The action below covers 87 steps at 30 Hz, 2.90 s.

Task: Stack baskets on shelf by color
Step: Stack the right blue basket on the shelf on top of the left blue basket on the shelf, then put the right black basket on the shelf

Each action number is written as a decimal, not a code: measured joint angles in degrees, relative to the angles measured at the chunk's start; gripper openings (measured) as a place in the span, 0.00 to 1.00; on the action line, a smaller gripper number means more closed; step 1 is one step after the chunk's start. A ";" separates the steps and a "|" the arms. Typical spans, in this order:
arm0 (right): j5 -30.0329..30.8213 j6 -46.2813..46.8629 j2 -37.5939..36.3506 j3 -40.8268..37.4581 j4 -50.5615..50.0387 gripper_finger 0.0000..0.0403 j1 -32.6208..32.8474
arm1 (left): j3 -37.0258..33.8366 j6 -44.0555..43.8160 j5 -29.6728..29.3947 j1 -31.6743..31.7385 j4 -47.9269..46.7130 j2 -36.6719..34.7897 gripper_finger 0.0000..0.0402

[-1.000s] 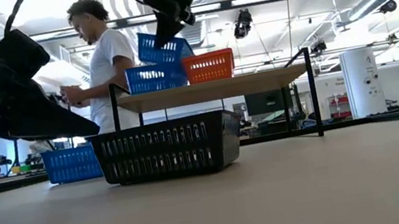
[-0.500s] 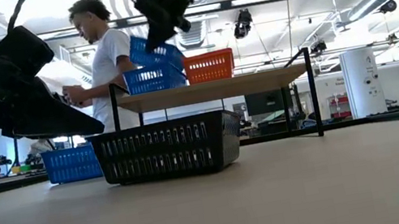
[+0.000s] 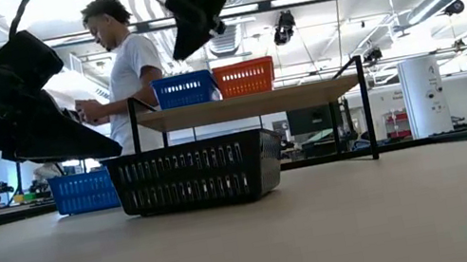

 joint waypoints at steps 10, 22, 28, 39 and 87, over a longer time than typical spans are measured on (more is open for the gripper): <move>-0.05 2.53 -10.96 -18.30 -5.19 0.34 12.59 | -0.34 0.31 0.01 0.00 -0.10 0.00 0.36; 7.09 35.29 -27.69 -53.83 7.47 0.22 41.45 | -1.16 0.39 -0.01 -0.02 -0.10 0.00 0.36; 6.20 55.88 -30.41 -57.17 6.58 0.18 54.19 | -1.16 0.32 -0.01 0.02 -0.09 0.00 0.36; 2.90 82.77 -28.82 -60.12 -1.39 0.34 70.15 | -1.11 -0.10 -0.14 0.07 -0.11 0.00 0.36; -8.01 -12.09 -38.17 -50.28 -1.57 0.02 -8.06 | 0.15 -1.17 -0.37 0.13 4.43 0.00 0.36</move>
